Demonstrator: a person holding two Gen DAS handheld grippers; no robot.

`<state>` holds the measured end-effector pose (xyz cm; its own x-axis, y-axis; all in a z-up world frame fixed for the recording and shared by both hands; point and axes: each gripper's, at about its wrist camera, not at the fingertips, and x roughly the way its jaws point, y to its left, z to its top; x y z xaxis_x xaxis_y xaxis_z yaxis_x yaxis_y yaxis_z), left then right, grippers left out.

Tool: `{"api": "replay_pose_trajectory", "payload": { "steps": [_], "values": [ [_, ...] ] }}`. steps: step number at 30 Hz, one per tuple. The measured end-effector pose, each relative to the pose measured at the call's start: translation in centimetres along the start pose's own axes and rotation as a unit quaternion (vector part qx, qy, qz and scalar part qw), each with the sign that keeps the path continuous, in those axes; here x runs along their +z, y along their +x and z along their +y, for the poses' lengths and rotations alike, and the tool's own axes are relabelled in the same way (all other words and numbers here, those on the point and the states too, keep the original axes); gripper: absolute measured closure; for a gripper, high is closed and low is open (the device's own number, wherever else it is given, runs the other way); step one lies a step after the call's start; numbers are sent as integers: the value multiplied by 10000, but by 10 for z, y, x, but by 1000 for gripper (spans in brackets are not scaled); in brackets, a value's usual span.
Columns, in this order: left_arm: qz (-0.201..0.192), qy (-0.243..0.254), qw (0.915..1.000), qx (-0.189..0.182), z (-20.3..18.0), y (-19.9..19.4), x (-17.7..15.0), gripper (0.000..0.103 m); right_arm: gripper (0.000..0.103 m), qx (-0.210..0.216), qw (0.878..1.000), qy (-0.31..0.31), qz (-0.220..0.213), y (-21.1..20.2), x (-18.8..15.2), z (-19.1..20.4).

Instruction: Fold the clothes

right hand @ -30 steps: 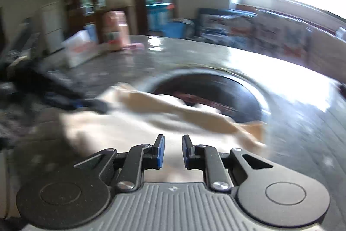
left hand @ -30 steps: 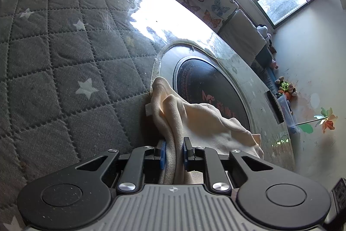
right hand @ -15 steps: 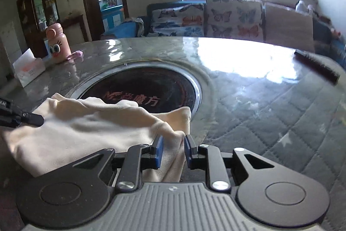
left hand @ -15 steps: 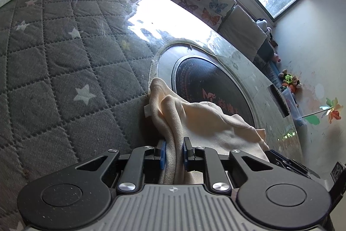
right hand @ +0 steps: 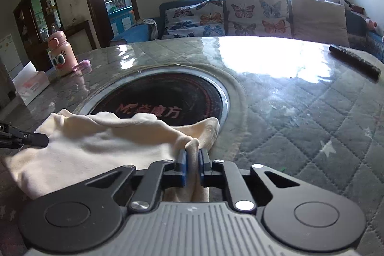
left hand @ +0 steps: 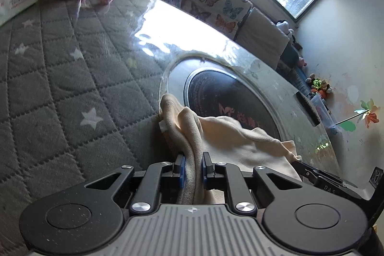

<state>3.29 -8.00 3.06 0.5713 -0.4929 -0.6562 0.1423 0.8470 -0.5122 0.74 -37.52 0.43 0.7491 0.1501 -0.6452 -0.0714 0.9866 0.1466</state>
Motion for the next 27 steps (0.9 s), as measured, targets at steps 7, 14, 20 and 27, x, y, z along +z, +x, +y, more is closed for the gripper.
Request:
{"api": "replay_pose_trajectory", "payload": {
  "steps": [7,14,20,27],
  "values": [
    [-412,-67,9991,-68,16,-34,10,89,96,197,9989,-360,-242,-15,27,35],
    [-939,-185,9951,241,54,-80,30,89,97,583,9945,-793,-354,6,61,94],
    [-1336,-328,9884,636,91,-110,54,89,97,994,9886,-1059,-406,40,89,149],
    [-1431,-581,9825,1041,132,-118,68,89,97,1269,9845,-1171,-322,88,109,191]
  ]
}}
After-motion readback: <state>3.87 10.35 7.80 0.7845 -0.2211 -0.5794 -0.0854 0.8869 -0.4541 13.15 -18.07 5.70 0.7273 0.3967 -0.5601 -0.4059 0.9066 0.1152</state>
